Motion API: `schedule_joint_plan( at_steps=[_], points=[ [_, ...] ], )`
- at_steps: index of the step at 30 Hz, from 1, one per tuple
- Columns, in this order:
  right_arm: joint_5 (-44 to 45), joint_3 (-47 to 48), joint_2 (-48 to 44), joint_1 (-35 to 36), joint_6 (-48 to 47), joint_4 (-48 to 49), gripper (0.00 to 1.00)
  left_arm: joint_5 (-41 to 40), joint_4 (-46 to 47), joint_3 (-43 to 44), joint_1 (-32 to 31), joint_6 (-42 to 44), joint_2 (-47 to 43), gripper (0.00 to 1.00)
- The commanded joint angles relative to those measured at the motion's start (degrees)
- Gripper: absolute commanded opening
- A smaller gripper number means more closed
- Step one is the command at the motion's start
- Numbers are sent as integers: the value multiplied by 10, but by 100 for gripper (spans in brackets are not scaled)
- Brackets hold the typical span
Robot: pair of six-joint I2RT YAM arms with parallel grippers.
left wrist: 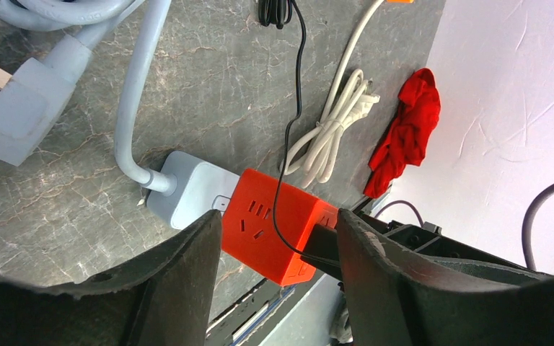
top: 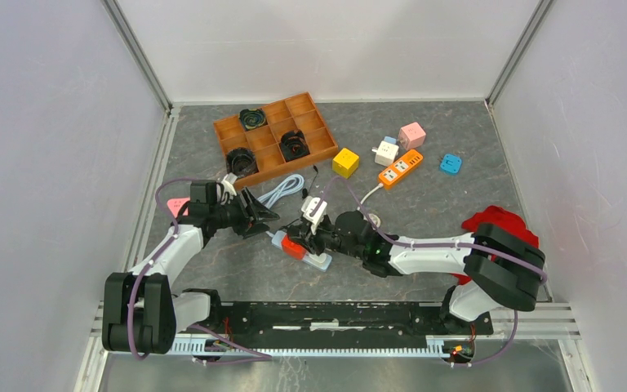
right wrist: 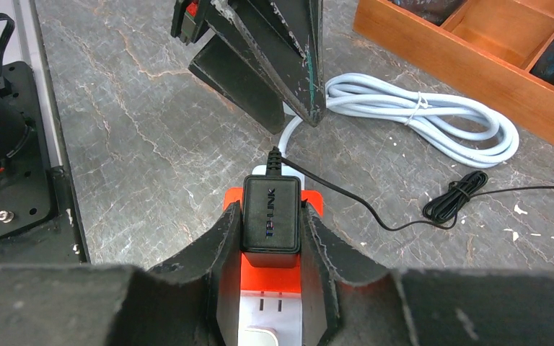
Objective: Insert the plug
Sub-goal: Insert the plug into the socket.
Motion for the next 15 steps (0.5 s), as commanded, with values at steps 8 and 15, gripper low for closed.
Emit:
schedule_joint_plan(
  at_steps=[8, 15],
  points=[
    [-1, -17, 36, 5, 1, -249, 13, -22, -27, 30, 2, 16, -1, 77],
    [0, 94, -26, 4, -5, -277, 52, -72, -53, 57, 3, 41, -8, 88]
  ],
)
